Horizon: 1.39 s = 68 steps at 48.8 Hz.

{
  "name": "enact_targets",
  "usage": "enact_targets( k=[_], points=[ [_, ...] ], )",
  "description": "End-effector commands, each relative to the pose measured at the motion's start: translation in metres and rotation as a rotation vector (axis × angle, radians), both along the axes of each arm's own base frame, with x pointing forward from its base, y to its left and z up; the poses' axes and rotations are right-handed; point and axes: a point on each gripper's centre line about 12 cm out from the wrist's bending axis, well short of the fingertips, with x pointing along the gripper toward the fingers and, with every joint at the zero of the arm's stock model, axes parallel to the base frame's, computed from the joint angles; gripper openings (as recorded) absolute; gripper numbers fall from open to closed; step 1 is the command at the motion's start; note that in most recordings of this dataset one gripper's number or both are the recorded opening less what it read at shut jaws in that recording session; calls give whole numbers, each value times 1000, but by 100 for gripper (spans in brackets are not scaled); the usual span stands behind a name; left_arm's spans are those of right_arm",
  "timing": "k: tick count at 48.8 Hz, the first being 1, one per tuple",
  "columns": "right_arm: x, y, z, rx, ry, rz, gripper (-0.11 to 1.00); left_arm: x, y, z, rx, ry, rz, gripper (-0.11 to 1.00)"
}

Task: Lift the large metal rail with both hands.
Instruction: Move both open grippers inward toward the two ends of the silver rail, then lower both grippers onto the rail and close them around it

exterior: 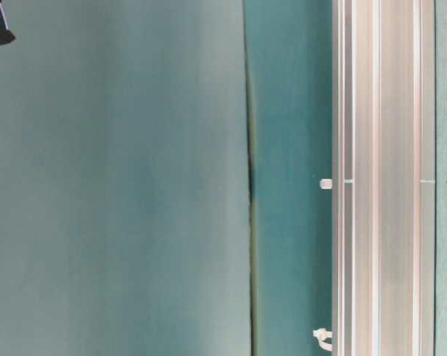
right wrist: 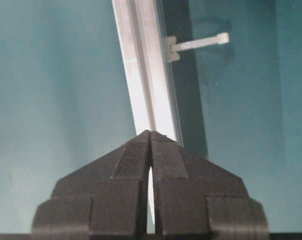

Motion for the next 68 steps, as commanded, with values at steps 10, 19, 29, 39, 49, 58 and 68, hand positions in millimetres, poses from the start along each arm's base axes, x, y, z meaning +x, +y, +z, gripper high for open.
enact_targets(
  k=[10,19,29,39,49,58,68],
  points=[
    [-2,1,-5,2,42,10,19,4,0,1,-2,6,5,62],
    [1,3,-15,3,62,10,72,4,1,-10,-2,38,8,97],
    [8,10,-31,-46,72,64,97,12,0,-20,-3,44,10,96],
    [18,11,-43,-53,52,66,97,16,1,-40,2,80,1,96],
    [21,12,-61,-55,76,69,97,20,1,-56,-1,71,2,96],
    [27,13,-71,-60,38,69,97,22,0,-73,-4,54,5,96],
    [23,13,-89,-61,69,69,97,25,3,-94,0,77,3,96]
  ],
)
